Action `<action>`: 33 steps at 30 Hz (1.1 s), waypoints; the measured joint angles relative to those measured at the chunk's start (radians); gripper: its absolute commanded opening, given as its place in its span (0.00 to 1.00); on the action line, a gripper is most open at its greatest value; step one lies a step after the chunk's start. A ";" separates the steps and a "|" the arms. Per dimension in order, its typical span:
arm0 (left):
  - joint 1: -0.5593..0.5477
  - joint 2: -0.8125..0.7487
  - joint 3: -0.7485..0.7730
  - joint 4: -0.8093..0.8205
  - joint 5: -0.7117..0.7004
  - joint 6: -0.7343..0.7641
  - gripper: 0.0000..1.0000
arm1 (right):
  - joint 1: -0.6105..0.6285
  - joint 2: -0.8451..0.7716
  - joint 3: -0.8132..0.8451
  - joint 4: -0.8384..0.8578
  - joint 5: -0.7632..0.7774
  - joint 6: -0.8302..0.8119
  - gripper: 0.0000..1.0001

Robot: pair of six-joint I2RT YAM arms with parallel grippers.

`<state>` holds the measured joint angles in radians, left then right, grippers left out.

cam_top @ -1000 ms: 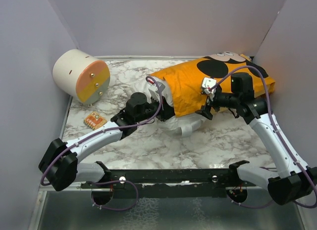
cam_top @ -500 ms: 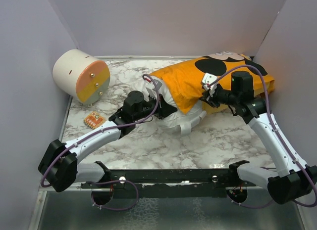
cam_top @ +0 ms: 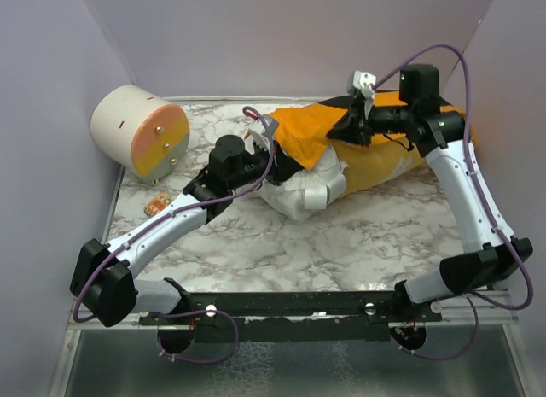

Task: Put the pillow into the pillowcase
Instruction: Stuff the pillow into the pillowcase.

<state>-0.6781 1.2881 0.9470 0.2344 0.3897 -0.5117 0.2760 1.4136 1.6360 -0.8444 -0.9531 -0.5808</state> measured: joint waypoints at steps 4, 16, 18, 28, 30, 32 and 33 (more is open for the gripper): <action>0.016 0.018 0.097 -0.026 -0.050 0.076 0.00 | 0.010 0.076 0.141 0.106 -0.140 0.151 0.01; 0.098 0.215 -0.040 0.125 -0.148 0.024 0.00 | 0.013 0.056 -0.018 0.265 -0.275 0.367 0.01; 0.129 0.240 -0.079 0.204 -0.151 -0.008 0.00 | 0.017 0.056 -0.027 0.265 -0.266 0.367 0.01; 0.159 0.230 -0.201 0.511 -0.083 -0.066 0.00 | 0.062 0.051 -0.194 0.390 -0.334 0.470 0.01; 0.143 0.228 -0.201 0.532 -0.064 -0.055 0.00 | 0.085 0.056 -0.196 0.397 -0.333 0.472 0.01; 0.111 0.225 -0.201 0.551 -0.046 -0.028 0.00 | 0.118 0.076 -0.169 0.371 -0.328 0.463 0.01; 0.094 0.224 -0.201 0.560 -0.039 -0.015 0.00 | 0.132 0.095 -0.140 0.347 -0.324 0.459 0.01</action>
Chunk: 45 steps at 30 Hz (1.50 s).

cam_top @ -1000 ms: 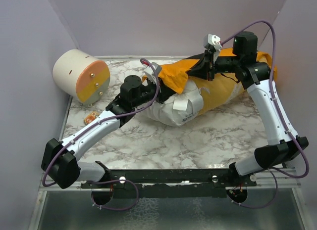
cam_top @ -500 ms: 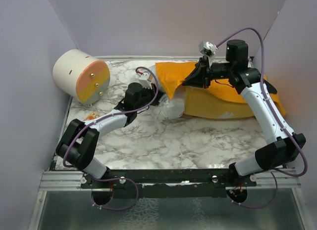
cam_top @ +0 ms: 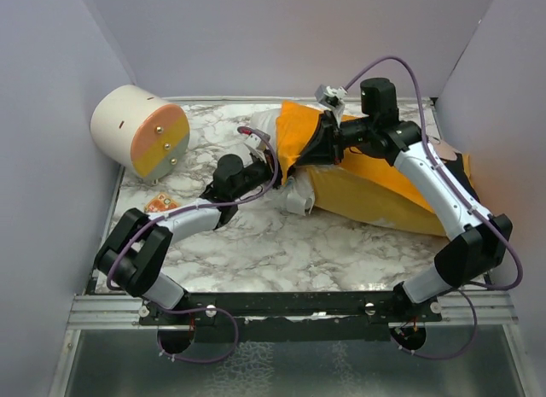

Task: Put the pillow into the pillowcase
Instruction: Stuff the pillow into the pillowcase.

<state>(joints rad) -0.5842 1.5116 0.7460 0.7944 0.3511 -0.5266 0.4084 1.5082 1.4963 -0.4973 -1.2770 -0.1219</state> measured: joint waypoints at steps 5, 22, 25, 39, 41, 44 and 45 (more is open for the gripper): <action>-0.081 -0.051 -0.024 0.051 0.010 0.052 0.00 | 0.017 0.098 0.230 -0.086 -0.002 0.007 0.01; -0.200 -0.101 -0.152 0.265 0.105 -0.140 0.00 | -0.004 0.160 0.300 -0.127 0.111 -0.007 0.01; -0.200 -0.047 -0.176 0.378 0.104 -0.216 0.00 | -0.008 0.222 0.311 -0.147 0.165 -0.031 0.01; -0.040 0.016 -0.295 0.492 -0.012 -0.400 0.00 | -0.028 0.156 0.178 -0.108 0.194 -0.108 0.84; -0.019 0.016 -0.310 0.482 -0.036 -0.400 0.03 | -0.084 0.053 0.127 -0.095 0.192 -0.127 0.88; -0.011 0.016 -0.304 0.460 -0.050 -0.399 0.05 | -0.158 -0.107 0.061 -0.071 0.204 -0.160 0.88; -0.011 0.016 -0.296 0.450 -0.049 -0.397 0.05 | -0.177 -0.174 0.039 -0.073 0.219 -0.182 0.87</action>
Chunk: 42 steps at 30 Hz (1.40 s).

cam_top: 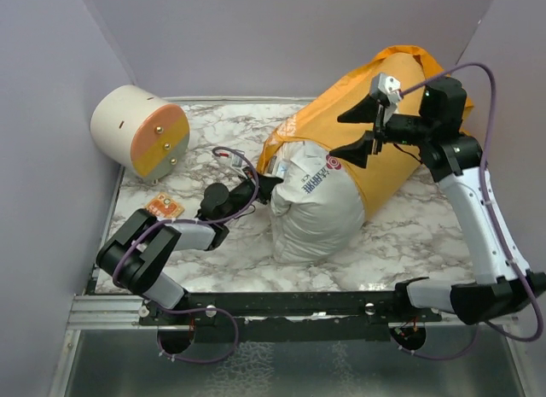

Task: Put the pillow into the pillowcase
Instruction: Stuff the pillow into the pillowcase.

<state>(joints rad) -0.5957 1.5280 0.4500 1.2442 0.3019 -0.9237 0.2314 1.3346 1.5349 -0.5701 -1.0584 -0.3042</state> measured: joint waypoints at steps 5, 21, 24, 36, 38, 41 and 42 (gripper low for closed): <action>0.000 -0.005 0.040 -0.063 0.002 0.018 0.05 | 0.005 -0.136 -0.105 -0.009 0.106 -0.083 0.76; 0.000 -0.132 0.061 -0.287 0.000 0.090 0.26 | 0.009 -0.156 -0.359 0.019 0.534 -0.177 0.13; 0.000 -0.199 0.066 -0.380 -0.017 0.130 0.43 | 0.009 -0.156 -0.371 0.023 0.555 -0.181 0.04; 0.000 -0.816 0.117 -1.050 -0.231 0.360 0.74 | 0.000 -0.168 -0.371 0.025 0.463 -0.153 0.01; 0.000 -0.900 0.138 -1.114 -0.226 0.374 0.74 | -0.004 -0.167 -0.371 0.025 0.443 -0.147 0.01; 0.000 -0.954 0.179 -1.134 -0.180 0.373 0.78 | -0.010 -0.160 -0.367 0.025 0.414 -0.138 0.01; 0.000 -0.946 0.191 -1.123 -0.154 0.367 0.80 | -0.011 -0.156 -0.365 0.025 0.406 -0.135 0.01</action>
<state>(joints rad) -0.5957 0.5823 0.6407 0.1211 0.1474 -0.5568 0.2207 1.1782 1.1702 -0.5449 -0.6521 -0.4397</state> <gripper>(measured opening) 0.742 0.012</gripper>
